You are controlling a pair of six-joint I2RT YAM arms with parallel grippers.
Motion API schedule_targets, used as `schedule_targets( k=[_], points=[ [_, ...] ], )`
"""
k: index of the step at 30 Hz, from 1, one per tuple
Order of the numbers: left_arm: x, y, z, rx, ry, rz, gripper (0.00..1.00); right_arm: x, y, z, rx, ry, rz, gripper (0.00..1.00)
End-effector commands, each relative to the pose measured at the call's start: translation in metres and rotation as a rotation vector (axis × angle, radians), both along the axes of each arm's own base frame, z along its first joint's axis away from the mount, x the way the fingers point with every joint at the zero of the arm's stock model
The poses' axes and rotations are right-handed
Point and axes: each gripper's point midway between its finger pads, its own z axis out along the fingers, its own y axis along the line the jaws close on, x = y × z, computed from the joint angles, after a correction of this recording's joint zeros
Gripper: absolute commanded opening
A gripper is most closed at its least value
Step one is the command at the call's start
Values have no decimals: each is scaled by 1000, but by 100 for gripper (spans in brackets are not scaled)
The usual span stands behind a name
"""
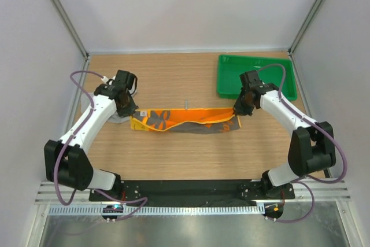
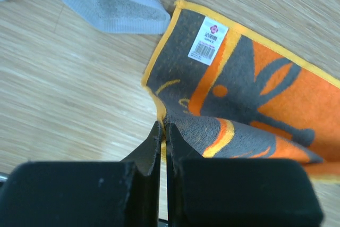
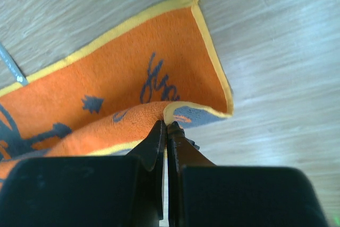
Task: Roll the towels
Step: Fold the towel
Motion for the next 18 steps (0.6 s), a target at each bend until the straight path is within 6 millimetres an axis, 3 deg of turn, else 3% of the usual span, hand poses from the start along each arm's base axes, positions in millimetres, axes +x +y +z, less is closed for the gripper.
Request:
schedule_targets(
  k=[1,8,13,18],
  points=[
    [21,0,0,6,-13,-15,0,27,5,9,16,-50,25,1],
    [43,4,-16,18,39,15,0,47,-1,-2,9,-30,20,1],
    [58,11,-20,55,63,31,0,48,-4,-8,32,1,24,1],
    [67,19,-38,88,136,41,0,50,-10,-16,35,31,17,1]
  ],
)
